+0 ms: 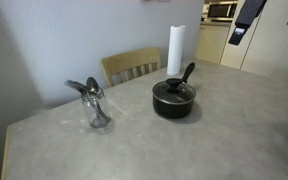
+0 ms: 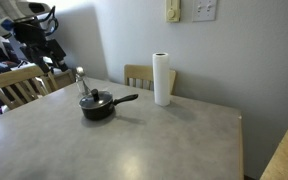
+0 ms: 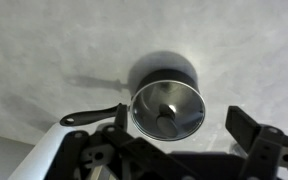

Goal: Take the lid off the pot and put in on the table

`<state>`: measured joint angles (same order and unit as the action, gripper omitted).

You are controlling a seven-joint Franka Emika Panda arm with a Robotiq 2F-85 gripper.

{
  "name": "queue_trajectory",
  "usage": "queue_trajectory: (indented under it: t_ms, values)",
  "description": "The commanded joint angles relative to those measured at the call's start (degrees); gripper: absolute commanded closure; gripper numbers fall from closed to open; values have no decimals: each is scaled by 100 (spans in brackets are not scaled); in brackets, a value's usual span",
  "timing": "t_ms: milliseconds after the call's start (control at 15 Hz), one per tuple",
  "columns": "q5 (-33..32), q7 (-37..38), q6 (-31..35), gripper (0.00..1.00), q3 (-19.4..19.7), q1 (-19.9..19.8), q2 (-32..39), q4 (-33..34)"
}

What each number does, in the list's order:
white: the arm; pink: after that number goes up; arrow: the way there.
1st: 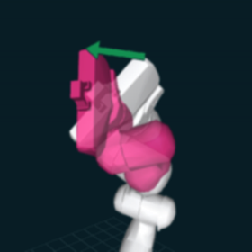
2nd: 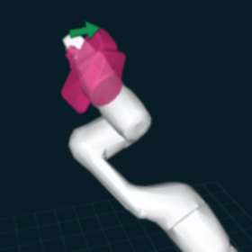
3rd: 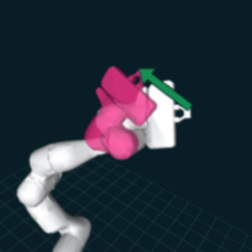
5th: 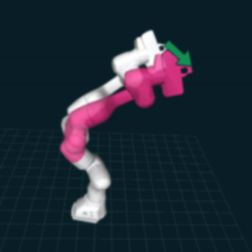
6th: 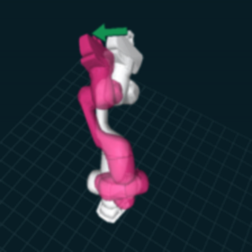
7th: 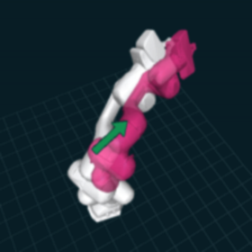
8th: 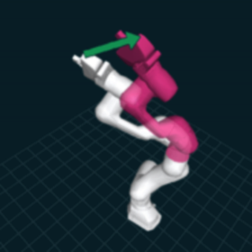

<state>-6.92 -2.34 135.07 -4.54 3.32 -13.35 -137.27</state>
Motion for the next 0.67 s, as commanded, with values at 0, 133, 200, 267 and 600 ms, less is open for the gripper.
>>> queue_trajectory:
  t_ms: [0, 133, 200, 267, 600]
  values:
    - [54, -78, 33, 0, 39, 27, 76, 48]
    - [70, -114, 44, 0, 56, 36, 130, 94]
    - [71, -115, 44, 0, 55, 41, 130, 100]
    - [72, -115, 44, 0, 54, 47, 130, 104]
    - [362, -1059, 130, 0, 215, 135, 508, 383]
